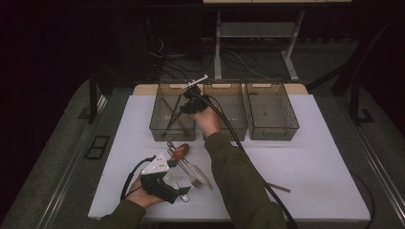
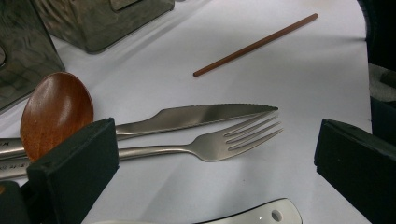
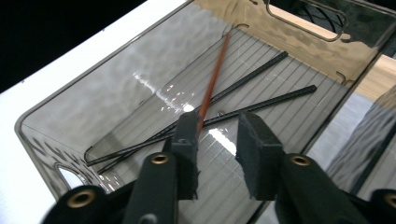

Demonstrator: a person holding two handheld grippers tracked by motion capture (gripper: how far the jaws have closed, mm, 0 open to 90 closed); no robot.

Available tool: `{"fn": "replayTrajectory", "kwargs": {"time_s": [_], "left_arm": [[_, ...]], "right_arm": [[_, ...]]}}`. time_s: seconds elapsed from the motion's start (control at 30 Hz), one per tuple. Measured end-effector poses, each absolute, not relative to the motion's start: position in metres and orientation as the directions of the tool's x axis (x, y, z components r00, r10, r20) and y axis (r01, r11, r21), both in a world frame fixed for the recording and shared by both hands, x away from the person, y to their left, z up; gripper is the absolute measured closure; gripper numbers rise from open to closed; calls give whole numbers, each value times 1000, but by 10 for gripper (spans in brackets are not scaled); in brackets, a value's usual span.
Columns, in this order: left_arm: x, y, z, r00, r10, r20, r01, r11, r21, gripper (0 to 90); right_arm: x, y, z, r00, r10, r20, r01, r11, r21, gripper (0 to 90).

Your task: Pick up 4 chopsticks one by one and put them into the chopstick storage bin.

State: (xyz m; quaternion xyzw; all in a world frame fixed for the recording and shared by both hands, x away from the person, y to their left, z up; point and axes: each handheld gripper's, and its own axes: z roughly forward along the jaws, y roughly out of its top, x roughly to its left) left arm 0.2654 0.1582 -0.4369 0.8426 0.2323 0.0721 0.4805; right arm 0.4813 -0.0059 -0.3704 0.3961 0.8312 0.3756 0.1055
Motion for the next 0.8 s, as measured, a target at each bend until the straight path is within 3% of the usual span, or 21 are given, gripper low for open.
{"fn": "replayTrajectory", "kwargs": {"time_s": [0.3, 0.8], "left_arm": [[265, 159, -437, 882, 462, -97, 319, -431, 844, 0], [265, 158, -437, 880, 463, -105, 328, -432, 840, 0]], "right_arm": [[472, -20, -364, -709, 693, 135, 537, 406, 739, 530], [434, -62, -343, -776, 615, 140, 462, 404, 790, 464]]}}
